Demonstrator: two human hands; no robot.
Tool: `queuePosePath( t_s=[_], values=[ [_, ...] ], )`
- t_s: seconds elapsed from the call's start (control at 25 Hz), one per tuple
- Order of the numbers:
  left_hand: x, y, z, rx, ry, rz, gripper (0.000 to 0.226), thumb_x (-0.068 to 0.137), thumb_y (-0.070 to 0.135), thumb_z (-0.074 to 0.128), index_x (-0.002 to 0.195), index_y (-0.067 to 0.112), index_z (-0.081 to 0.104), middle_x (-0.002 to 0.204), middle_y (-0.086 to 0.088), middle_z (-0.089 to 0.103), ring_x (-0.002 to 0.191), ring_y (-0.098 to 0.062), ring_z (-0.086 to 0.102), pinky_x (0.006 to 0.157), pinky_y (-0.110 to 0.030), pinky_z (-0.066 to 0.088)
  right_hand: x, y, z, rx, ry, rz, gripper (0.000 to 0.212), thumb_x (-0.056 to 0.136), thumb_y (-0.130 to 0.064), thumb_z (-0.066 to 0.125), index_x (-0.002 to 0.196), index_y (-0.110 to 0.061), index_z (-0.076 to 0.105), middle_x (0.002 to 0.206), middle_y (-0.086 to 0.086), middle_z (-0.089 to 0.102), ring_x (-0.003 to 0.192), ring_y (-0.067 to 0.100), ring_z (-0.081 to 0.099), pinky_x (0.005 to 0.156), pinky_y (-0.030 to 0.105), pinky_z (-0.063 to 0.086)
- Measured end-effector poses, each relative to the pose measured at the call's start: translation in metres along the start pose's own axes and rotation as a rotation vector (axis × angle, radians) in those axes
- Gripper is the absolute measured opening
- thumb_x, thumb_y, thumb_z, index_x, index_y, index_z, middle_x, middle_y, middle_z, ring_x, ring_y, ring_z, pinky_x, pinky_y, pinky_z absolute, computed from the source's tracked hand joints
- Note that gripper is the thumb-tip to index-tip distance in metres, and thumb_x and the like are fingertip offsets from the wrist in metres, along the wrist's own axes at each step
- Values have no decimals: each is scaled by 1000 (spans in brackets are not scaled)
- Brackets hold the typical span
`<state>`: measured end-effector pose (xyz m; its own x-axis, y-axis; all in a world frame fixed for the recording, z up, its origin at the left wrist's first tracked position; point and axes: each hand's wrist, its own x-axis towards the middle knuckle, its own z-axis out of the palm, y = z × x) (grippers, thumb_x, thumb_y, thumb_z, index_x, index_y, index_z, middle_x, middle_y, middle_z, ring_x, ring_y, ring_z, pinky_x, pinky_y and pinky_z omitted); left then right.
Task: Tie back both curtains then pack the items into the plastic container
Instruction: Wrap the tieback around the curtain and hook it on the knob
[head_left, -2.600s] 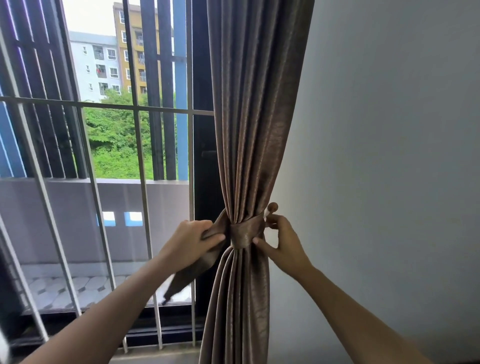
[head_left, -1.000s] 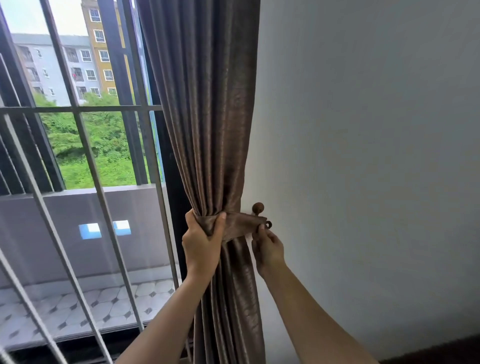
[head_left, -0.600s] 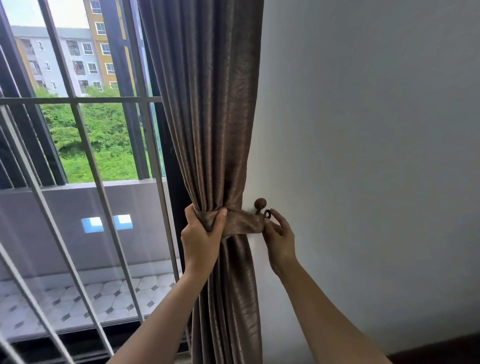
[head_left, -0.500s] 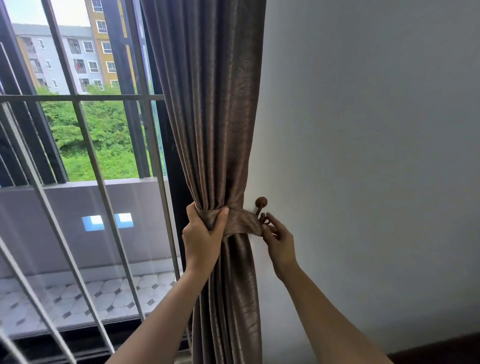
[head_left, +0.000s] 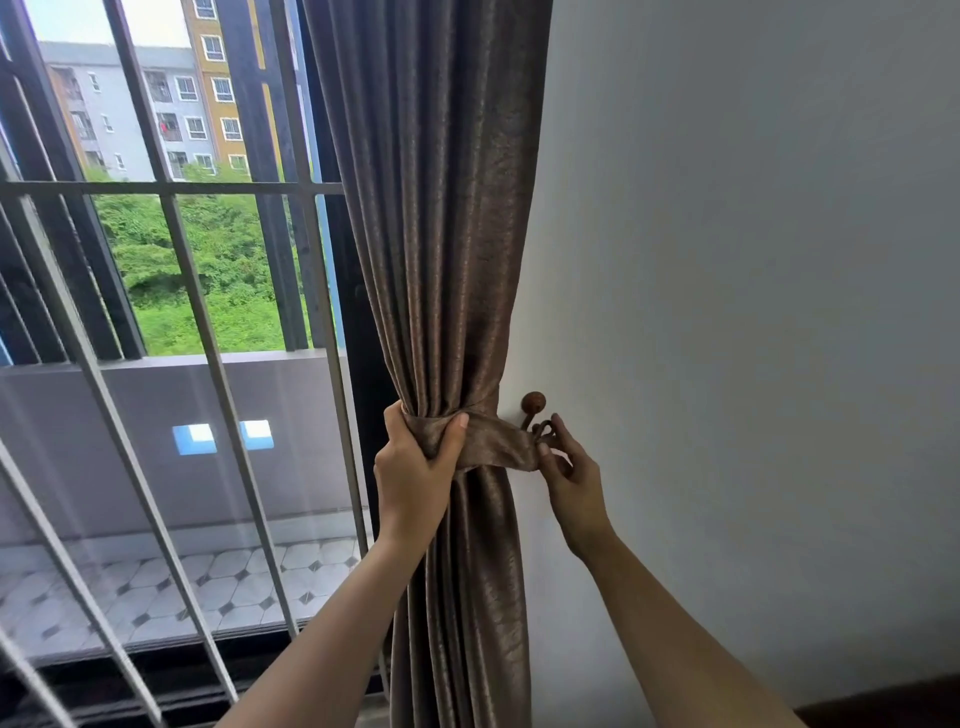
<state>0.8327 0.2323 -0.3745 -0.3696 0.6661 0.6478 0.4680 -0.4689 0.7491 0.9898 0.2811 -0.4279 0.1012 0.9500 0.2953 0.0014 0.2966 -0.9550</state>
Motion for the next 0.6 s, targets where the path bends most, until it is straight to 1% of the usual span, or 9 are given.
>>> queuePosePath(
  t_s=[0.04,0.12,0.16,0.2,0.28,0.32,0.44,0.52,0.6],
  values=[
    [-1,-1,0,2,-2,4,43,82,18,70,111,-6,50,87,4,59,66,15,48,61,7,38,1,-1,-2,7,-30,-14,45,96,-15,50,140,-16,40,133,5,54,118,16,55,101,21,43],
    [-1,-2,0,1,-7,7,43,82,18,70,112,-5,50,87,5,59,66,15,49,61,6,38,4,-5,-5,-45,-79,-30,43,97,-13,48,139,-14,42,122,5,61,111,13,59,94,13,46],
    [0,-2,0,-4,-6,5,43,82,19,70,113,-5,50,88,6,59,67,15,49,61,6,38,6,-6,-6,-99,-96,-31,42,97,-13,47,139,-14,42,113,5,63,104,12,60,91,13,47],
    [0,-2,1,-10,-5,2,44,82,19,70,114,-4,50,88,8,59,68,15,50,62,6,39,9,-6,-6,-158,-100,-31,41,97,-13,46,138,-15,43,107,5,63,99,14,60,91,18,48],
    [0,-3,2,-17,-9,0,45,82,21,70,116,-2,49,88,12,57,70,16,51,63,6,40,14,-4,-3,-247,-65,-28,40,97,-14,46,137,-16,45,101,6,63,96,19,60,93,32,48],
    [0,-4,3,-16,-11,2,45,82,21,70,116,-2,49,88,12,57,71,16,51,63,6,40,15,-3,-1,-258,-46,-27,40,97,-14,47,137,-16,47,99,4,64,95,19,60,92,33,48],
    [-1,-6,2,-9,-6,5,43,82,21,70,113,-2,50,83,15,56,67,15,52,62,5,40,15,-3,3,-183,-1,6,40,96,-17,49,136,-16,47,93,-3,65,91,14,61,87,26,46],
    [-1,-7,2,-11,-18,4,42,82,21,70,112,-1,50,81,22,54,65,16,53,61,5,40,13,1,2,-140,51,3,42,96,-14,46,137,-23,46,91,0,67,92,15,62,88,27,47],
    [0,-8,2,-14,-25,10,43,82,22,70,113,0,49,82,24,53,66,16,54,61,4,41,13,3,1,-134,89,-22,40,94,-8,44,126,-30,52,89,6,69,90,19,65,84,30,52]
  ],
)
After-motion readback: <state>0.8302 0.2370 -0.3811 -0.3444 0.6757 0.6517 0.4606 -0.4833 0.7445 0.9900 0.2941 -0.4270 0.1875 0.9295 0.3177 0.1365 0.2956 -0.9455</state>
